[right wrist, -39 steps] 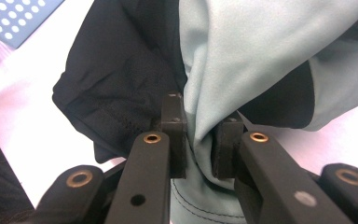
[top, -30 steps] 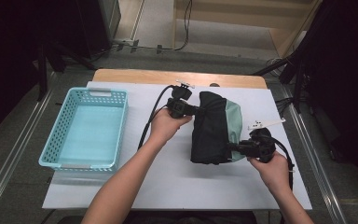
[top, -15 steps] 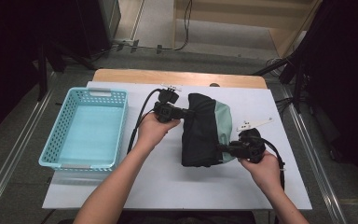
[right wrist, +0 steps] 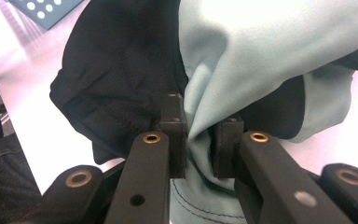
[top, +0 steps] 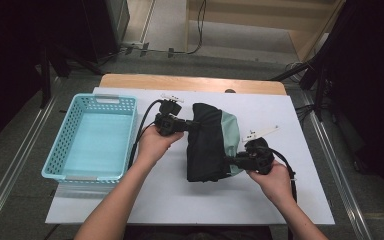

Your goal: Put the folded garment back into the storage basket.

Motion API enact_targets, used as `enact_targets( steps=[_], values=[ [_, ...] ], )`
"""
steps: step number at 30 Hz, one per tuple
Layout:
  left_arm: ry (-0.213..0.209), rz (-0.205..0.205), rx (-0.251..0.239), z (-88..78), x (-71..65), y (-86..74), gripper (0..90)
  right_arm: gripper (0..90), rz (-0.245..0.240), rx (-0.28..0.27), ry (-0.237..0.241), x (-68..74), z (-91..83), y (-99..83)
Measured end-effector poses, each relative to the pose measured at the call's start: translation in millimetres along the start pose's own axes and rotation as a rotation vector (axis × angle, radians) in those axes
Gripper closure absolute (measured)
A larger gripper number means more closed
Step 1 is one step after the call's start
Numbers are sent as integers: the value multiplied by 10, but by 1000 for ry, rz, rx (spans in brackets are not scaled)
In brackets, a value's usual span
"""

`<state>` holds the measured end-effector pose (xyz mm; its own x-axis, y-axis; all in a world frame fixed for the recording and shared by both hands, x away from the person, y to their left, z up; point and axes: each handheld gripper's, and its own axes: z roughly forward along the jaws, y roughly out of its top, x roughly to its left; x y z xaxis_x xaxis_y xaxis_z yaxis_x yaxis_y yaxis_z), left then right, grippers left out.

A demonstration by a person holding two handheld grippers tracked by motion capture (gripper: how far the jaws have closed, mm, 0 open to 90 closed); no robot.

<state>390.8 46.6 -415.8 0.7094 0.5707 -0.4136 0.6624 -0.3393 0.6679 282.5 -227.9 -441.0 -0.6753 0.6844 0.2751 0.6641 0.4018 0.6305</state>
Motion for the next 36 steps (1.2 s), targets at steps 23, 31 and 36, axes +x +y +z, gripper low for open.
enact_targets(
  steps=[23, 31, 36],
  values=[
    [86, -81, -4, -235, 200, -235, 802, 763, -52, 23, 26, 154, 324, 139],
    [139, -106, 9, -211, 312, -326, 803, 757, -57, 36, 17, 170, 537, 143],
    [173, -102, 10, -148, 337, -361, 800, 742, -54, 48, -3, 135, 664, 67]
  ],
)
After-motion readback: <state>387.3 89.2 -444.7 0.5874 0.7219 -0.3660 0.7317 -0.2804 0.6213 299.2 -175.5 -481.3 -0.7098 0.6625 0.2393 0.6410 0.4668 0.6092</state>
